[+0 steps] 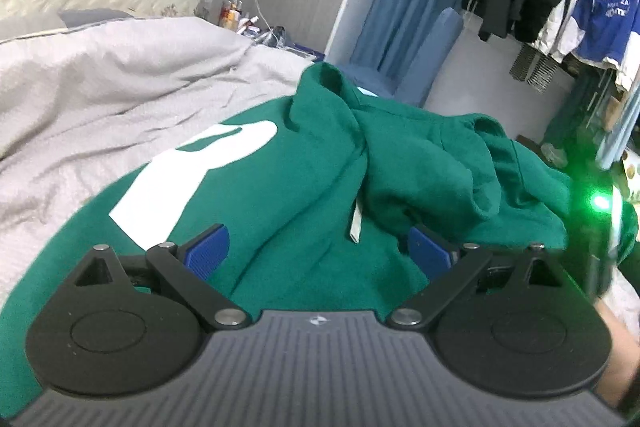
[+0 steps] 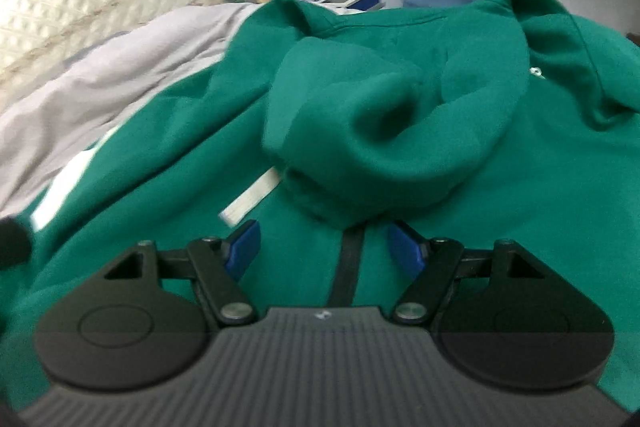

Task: Fold large clothes
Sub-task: 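Grasp the hood with the right gripper and pull it up to straighten it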

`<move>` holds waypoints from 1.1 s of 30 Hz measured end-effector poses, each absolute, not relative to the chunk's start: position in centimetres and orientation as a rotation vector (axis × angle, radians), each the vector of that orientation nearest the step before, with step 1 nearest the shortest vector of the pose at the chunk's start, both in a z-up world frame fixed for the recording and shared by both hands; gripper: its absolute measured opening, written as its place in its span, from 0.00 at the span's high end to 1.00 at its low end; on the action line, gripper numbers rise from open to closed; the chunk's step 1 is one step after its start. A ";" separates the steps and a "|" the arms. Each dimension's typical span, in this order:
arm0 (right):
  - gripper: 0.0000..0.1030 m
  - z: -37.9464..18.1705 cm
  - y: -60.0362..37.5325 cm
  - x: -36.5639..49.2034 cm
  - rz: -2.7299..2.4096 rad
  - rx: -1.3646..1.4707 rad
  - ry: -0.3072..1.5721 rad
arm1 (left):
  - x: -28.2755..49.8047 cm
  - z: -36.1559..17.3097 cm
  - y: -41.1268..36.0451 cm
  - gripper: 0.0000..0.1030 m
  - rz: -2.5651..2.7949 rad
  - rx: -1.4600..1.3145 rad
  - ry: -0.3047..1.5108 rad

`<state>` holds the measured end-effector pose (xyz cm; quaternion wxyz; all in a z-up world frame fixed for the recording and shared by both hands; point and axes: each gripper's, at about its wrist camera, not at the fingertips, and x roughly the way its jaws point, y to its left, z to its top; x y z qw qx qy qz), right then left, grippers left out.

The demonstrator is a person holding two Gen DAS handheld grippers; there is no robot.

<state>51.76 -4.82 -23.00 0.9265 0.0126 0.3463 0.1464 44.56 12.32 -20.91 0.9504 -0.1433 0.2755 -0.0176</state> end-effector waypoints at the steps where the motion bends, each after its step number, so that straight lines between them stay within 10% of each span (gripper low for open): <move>1: 0.29 -23.1 -4.9 52.2 0.268 0.032 0.692 | 44.7 -21.2 12.3 0.05 -0.039 -0.290 0.565; 6: 0.29 -22.4 -7.1 55.3 0.154 0.137 0.621 | 45.6 -22.2 12.6 0.05 -0.033 -0.325 0.578; 9: 0.71 -20.6 -7.0 58.0 0.147 0.098 0.617 | 45.6 -22.5 12.8 0.05 -0.023 -0.361 0.568; 11: 0.81 -18.7 -6.5 60.0 0.137 0.055 0.608 | 45.4 -22.7 12.9 0.05 -0.017 -0.391 0.555; 22: 0.82 -6.6 -4.5 77.2 0.027 -0.005 0.349 | 46.7 -22.4 12.5 0.05 -0.024 -0.427 0.428; 33: 0.82 -15.0 -4.3 88.9 -0.013 -0.047 0.398 | 51.9 -26.1 11.9 0.05 0.007 -0.375 0.437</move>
